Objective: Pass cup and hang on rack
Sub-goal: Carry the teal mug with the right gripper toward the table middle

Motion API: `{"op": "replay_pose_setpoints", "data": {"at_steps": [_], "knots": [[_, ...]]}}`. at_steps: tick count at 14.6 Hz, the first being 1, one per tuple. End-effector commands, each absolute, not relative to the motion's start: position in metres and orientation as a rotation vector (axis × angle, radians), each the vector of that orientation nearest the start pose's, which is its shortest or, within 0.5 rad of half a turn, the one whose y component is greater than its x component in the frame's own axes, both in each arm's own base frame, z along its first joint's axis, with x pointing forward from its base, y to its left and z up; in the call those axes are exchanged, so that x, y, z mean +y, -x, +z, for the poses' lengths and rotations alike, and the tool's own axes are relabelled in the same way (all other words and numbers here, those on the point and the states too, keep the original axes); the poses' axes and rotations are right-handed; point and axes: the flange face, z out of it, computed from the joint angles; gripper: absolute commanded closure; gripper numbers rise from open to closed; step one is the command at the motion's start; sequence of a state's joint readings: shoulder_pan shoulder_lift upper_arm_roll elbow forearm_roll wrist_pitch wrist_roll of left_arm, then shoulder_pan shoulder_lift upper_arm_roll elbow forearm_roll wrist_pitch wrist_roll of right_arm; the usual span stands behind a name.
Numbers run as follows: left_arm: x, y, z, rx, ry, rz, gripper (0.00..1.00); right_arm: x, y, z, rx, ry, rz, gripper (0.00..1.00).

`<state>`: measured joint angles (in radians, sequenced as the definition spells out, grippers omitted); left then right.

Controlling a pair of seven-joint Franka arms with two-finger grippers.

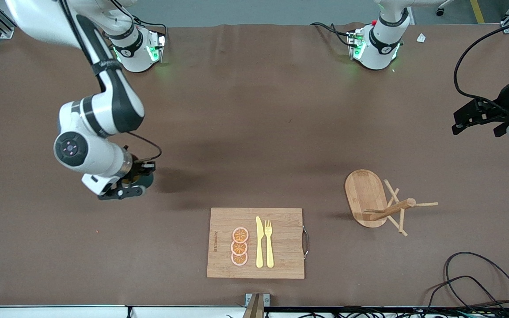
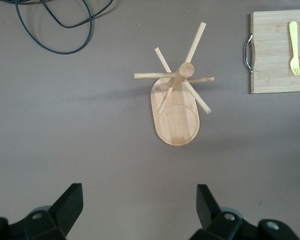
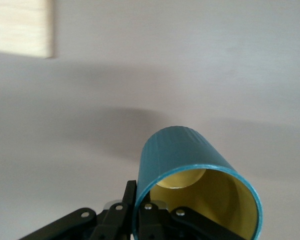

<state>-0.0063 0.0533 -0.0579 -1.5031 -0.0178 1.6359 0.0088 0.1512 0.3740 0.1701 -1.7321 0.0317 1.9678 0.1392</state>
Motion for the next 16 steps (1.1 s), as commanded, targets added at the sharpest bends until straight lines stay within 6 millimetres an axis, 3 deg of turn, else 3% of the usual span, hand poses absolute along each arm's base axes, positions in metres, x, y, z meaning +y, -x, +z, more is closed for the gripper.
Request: {"op": "replay_pose_setpoints", "data": {"at_steps": [1, 2, 5, 7, 8, 11, 13, 15, 16], "knots": [[-0.037, -0.576, 0.635, 0.149, 3.146, -0.135, 0.00, 0.245, -0.579, 0.370, -0.374, 3.013, 0.243, 1.00], [-0.036, -0.577, 0.635, 0.147, 3.146, -0.135, 0.00, 0.273, -0.567, 0.370, -0.424, 2.997, 0.239, 1.00], [-0.037, -0.576, 0.635, 0.149, 3.147, -0.135, 0.00, 0.369, -0.525, 0.371, -0.304, 2.999, 0.148, 1.00], [-0.036, -0.577, 0.635, 0.147, 3.146, -0.135, 0.00, 0.399, -0.514, 0.355, -0.216, 2.992, 0.132, 1.00], [-0.036, -0.577, 0.635, 0.147, 3.146, -0.135, 0.00, 0.423, -0.500, 0.342, -0.155, 3.002, 0.149, 1.00], [-0.036, -0.577, 0.635, 0.147, 3.146, -0.135, 0.00, 0.470, -0.473, 0.319, -0.189, 3.002, 0.190, 1.00], [-0.036, -0.577, 0.635, 0.140, 3.148, -0.138, 0.00, 0.487, -0.487, 0.305, -0.001, 2.985, 0.190, 1.00], [-0.036, -0.576, 0.637, 0.118, 3.154, -0.142, 0.00, 0.517, -0.474, 0.291, -0.021, 2.983, 0.202, 1.00], [-0.027, -0.576, 0.640, 0.096, 3.150, -0.150, 0.00, 0.524, -0.479, 0.292, 0.002, 2.984, 0.177, 1.00]]}}
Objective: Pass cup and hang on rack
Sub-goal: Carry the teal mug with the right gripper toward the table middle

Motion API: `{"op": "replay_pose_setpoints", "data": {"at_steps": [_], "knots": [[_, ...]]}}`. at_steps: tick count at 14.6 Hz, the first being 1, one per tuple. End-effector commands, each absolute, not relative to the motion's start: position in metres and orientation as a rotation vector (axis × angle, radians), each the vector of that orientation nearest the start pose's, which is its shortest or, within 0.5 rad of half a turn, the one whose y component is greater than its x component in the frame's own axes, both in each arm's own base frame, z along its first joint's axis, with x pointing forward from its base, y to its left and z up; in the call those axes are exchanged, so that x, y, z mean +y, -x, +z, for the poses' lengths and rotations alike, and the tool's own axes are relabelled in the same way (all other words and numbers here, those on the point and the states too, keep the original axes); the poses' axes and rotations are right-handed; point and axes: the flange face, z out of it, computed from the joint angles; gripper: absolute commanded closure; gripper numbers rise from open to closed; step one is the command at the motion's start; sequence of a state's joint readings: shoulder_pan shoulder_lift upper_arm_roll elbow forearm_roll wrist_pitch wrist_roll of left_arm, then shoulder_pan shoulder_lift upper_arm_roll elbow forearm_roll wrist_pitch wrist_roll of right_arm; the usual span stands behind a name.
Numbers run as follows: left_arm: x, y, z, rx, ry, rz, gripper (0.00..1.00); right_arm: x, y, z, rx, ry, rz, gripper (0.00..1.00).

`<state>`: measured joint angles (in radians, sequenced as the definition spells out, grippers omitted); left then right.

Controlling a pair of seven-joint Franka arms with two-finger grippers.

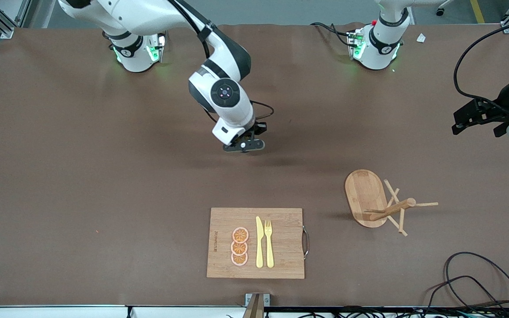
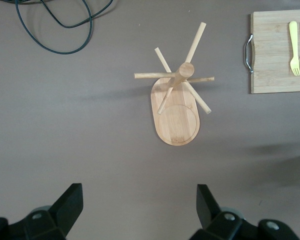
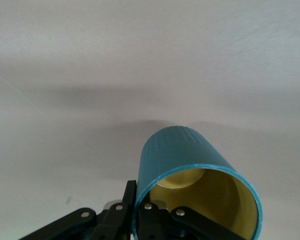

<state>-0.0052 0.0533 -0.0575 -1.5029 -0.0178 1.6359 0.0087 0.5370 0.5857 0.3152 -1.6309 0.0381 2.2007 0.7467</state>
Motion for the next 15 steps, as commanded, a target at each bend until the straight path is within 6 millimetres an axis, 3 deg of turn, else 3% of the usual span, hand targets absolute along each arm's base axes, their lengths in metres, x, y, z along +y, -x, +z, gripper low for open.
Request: {"op": "replay_pose_setpoints", "data": {"at_steps": [1, 4, 8, 9, 15], "knots": [[-0.027, -0.575, 0.642, 0.089, 3.152, -0.157, 0.00, 0.535, -0.474, 0.291, 0.000, 2.988, 0.164, 1.00], [-0.024, -0.576, 0.640, 0.091, 3.138, -0.150, 0.00, 0.552, -0.463, 0.280, 0.001, 3.017, 0.139, 1.00], [-0.020, -0.580, 0.616, 0.082, 3.142, -0.039, 0.00, 0.558, -0.454, 0.274, -0.113, 3.079, 0.072, 1.00], [-0.013, -0.579, 0.615, 0.067, 3.141, -0.020, 0.00, 0.559, -0.452, 0.272, -0.125, 3.091, 0.072, 1.00], [-0.020, -0.576, 0.619, -0.017, 3.154, -0.014, 0.00, 0.571, -0.431, 0.269, -0.169, 3.122, 0.120, 1.00]]}}
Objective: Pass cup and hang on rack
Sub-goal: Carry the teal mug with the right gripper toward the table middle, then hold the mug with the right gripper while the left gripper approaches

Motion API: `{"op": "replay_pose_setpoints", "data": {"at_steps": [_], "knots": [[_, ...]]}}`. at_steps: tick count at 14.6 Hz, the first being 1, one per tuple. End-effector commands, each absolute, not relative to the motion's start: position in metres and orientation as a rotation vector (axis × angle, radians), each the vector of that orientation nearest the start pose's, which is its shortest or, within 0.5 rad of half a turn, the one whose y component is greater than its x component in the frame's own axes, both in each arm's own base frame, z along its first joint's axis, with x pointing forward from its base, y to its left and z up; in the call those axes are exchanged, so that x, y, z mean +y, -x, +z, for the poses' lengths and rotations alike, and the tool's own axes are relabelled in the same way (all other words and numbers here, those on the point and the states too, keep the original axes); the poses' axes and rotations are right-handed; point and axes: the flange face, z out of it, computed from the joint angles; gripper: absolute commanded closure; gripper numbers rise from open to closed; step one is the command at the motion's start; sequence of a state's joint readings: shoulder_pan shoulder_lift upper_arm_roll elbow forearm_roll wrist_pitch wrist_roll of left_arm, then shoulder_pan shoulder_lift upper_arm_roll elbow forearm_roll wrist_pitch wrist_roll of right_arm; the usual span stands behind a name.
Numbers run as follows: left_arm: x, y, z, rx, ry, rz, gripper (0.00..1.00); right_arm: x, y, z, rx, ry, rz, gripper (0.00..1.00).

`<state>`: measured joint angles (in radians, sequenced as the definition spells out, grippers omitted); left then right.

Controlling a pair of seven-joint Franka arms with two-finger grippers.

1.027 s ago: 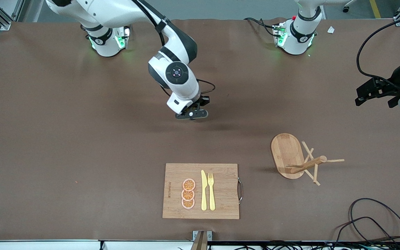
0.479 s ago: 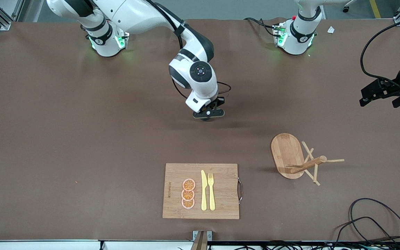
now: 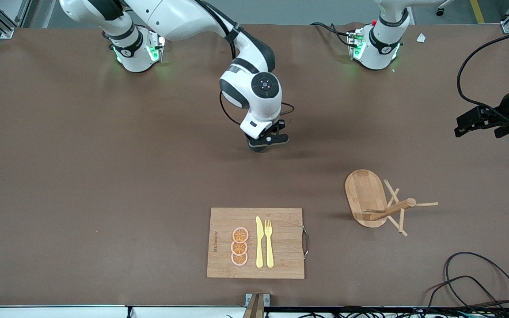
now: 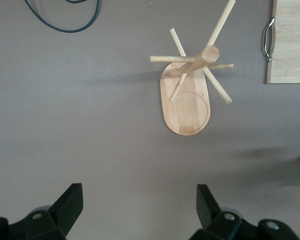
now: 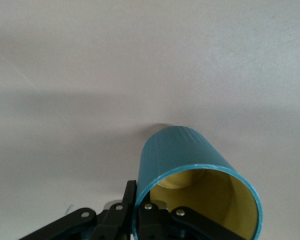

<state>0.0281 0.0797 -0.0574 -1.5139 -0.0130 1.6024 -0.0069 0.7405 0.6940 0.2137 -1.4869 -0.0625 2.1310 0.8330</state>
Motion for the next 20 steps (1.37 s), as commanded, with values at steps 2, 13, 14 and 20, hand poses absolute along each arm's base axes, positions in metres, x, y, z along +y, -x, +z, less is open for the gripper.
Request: {"op": "replay_pose_setpoints", "data": {"at_steps": [2, 13, 14, 20], "knots": [[-0.025, -0.575, 0.620, -0.037, 3.153, -0.016, 0.00, 0.579, -0.429, 0.265, -0.161, 3.118, 0.119, 1.00], [-0.051, -0.567, 0.619, -0.244, 3.140, 0.043, 0.00, 0.600, -0.426, 0.244, -0.114, 3.132, 0.097, 1.00], [-0.056, -0.566, 0.620, -0.241, 3.133, 0.041, 0.00, 0.601, -0.428, 0.246, -0.111, 3.128, 0.089, 1.00], [-0.078, -0.562, 0.621, -0.269, 3.053, 0.022, 0.00, 0.600, -0.428, 0.245, -0.107, 3.128, 0.093, 0.80]]}}
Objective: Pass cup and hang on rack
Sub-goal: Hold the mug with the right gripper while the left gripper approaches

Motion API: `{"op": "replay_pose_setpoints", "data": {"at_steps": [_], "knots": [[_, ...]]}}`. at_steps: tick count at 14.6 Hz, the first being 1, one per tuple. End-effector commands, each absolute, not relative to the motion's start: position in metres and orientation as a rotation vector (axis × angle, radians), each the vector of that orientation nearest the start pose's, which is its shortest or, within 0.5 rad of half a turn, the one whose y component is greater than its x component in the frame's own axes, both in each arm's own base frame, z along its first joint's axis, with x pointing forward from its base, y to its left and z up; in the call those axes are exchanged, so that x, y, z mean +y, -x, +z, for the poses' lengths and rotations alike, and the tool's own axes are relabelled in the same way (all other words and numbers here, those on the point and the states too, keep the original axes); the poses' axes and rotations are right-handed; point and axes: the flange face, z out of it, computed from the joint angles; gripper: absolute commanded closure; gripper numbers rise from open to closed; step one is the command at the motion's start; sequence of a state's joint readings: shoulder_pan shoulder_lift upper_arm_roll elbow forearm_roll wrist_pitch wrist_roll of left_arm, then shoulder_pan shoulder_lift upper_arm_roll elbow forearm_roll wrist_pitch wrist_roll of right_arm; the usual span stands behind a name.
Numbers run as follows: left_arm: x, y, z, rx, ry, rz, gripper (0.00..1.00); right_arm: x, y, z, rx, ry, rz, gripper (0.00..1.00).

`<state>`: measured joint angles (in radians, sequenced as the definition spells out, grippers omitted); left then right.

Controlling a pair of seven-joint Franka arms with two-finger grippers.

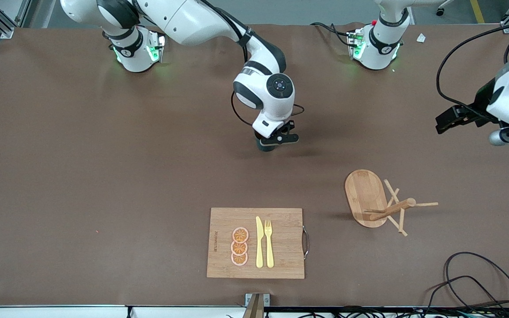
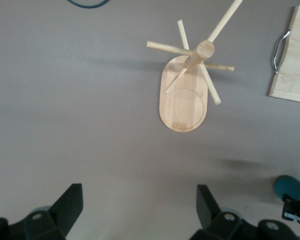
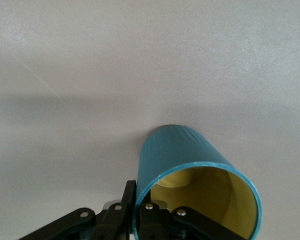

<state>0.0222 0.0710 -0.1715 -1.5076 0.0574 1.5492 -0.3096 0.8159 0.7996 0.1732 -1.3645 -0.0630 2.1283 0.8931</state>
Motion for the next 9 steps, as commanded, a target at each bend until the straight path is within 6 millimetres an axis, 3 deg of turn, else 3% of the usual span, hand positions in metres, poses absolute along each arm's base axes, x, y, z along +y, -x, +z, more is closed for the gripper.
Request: {"op": "replay_pose_setpoints", "data": {"at_steps": [1, 6, 9], "knots": [[-0.078, -0.562, 0.621, -0.274, 3.058, 0.027, 0.00, 0.600, -0.428, 0.246, -0.108, 3.128, 0.092, 0.76], [-0.086, -0.560, 0.621, -0.353, 3.044, 0.022, 0.00, 0.599, -0.430, 0.251, -0.106, 3.144, 0.112, 0.69], [-0.113, -0.553, 0.620, -0.423, 3.029, 0.034, 0.00, 0.594, -0.436, 0.264, -0.098, 3.177, 0.149, 0.68]]}}
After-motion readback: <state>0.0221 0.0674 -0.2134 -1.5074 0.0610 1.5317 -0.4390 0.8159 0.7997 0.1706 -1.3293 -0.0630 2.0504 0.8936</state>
